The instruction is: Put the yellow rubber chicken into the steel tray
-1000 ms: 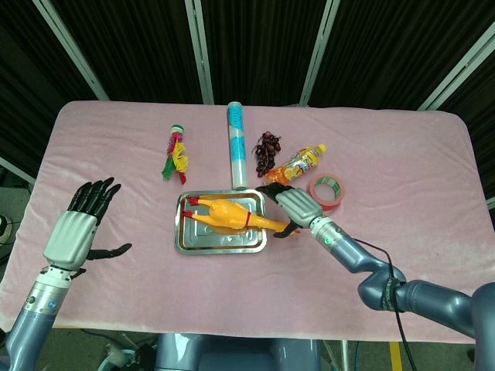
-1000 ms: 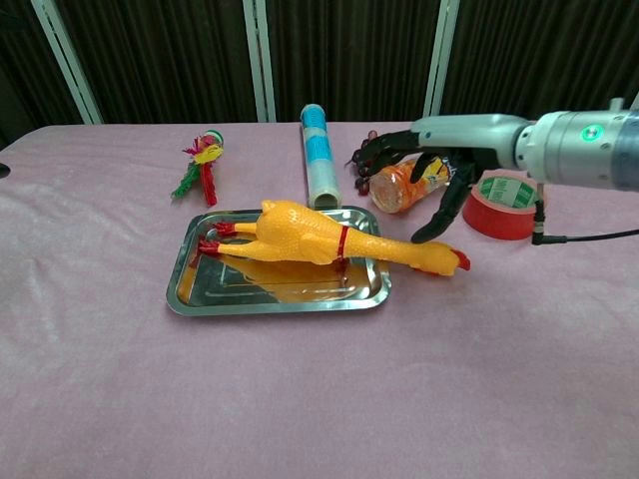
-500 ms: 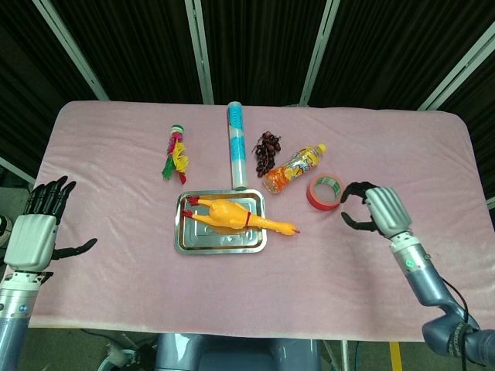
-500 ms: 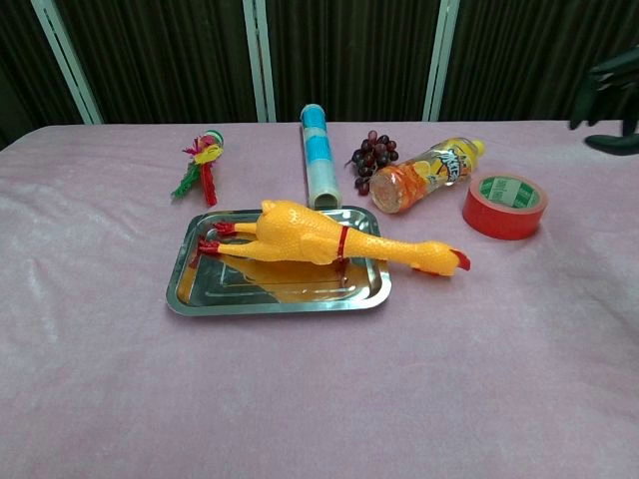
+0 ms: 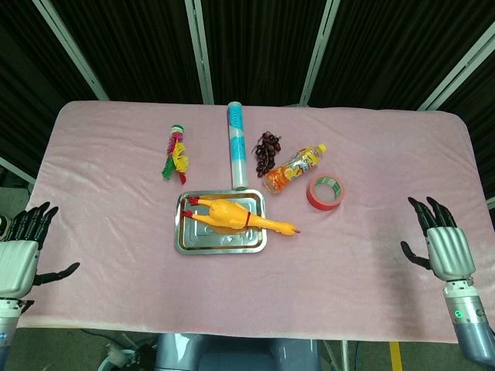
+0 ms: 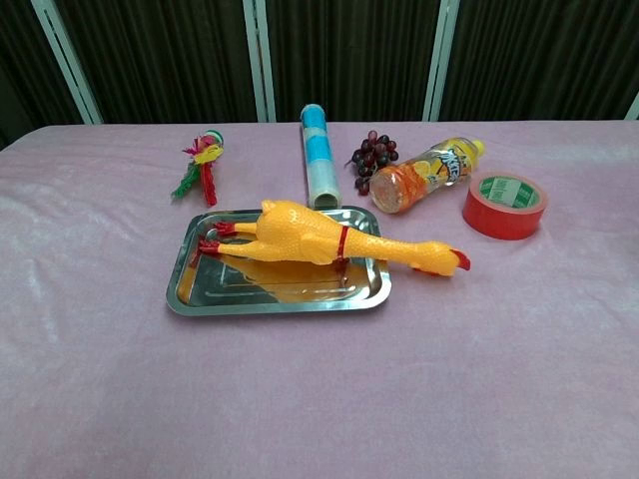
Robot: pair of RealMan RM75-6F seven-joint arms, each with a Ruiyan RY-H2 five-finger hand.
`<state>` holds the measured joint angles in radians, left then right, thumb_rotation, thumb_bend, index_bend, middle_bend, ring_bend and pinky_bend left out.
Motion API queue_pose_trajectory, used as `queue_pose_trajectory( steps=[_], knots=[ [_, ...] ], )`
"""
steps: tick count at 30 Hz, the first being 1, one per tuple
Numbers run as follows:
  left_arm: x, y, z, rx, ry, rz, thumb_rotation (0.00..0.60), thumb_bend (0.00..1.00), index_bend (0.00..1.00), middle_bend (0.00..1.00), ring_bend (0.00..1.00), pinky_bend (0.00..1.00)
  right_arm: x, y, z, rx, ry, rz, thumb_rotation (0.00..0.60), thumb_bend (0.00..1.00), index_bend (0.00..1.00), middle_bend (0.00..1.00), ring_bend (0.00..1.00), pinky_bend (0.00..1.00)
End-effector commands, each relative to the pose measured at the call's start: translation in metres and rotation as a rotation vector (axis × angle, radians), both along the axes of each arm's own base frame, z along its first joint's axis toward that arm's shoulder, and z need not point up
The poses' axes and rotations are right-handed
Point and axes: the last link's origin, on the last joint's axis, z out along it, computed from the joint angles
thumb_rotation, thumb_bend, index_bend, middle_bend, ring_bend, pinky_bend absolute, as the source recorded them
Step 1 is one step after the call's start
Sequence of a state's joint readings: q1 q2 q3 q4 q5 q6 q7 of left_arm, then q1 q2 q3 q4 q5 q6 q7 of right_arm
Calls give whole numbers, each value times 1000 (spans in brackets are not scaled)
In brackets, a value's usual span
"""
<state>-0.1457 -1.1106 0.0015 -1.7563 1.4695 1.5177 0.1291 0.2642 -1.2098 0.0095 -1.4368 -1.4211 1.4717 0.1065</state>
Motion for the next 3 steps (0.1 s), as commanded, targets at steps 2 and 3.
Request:
queue_pose_trajectory(
  steps=[2, 3],
  knots=[
    [-3, -20, -4, -5, -4, -5, 600, 0, 16, 0, 0, 0, -4, 26, -2, 6, 24, -35, 600, 356, 2, 129, 4, 65],
    [-3, -23, -5, -5, -6, -7, 600, 0, 16, 0, 0, 0, -4, 30, -2, 5, 26, -45, 600, 355, 0, 127, 2, 63]
  ],
)
